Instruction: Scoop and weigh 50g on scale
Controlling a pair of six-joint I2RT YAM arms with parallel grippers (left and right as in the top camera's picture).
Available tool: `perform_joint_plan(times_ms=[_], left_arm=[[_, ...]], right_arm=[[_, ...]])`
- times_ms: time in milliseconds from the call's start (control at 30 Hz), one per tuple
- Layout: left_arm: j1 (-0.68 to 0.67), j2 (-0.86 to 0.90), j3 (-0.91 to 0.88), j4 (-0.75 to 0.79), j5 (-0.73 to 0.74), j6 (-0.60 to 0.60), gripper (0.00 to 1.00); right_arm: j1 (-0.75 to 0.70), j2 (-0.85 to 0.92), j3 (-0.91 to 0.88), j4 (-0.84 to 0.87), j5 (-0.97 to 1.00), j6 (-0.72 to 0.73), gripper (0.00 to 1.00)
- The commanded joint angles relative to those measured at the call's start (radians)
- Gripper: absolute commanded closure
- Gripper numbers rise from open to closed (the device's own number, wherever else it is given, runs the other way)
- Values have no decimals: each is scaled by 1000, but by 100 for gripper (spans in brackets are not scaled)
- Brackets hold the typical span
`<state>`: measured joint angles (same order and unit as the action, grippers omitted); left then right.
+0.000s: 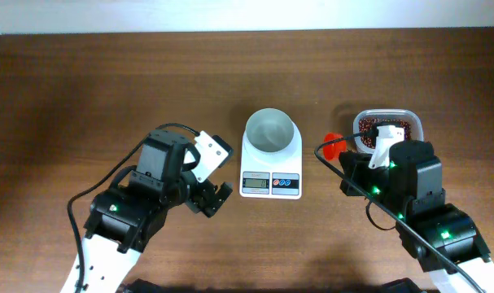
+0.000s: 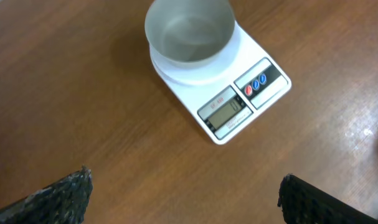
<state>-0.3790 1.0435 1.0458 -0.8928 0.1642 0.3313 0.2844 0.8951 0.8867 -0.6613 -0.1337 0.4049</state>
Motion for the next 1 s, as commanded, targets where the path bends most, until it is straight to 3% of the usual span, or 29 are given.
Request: perform_joint_plan(times_ms=[0,200,333,467,633,967], left_arm=[[49,2,22,-15,118,59,1],[161,23,27,-90,265,372,1],[240,162,189,-294,307,630,1],[240,273,243,-317,299,636,1],[215,266,243,-323,253,636,1],[211,266,201,-297,316,635,1]], right_arm=[[-5,-7,19,-1,-8,3,96],[-5,-7,19,-1,14,-1,96],[-5,-7,19,-1,14,0,96],[-5,-7,19,-16,13,0,96],[-5,-7,19,-16,13,0,96],[-5,-7,19,-23,13,0,96]])
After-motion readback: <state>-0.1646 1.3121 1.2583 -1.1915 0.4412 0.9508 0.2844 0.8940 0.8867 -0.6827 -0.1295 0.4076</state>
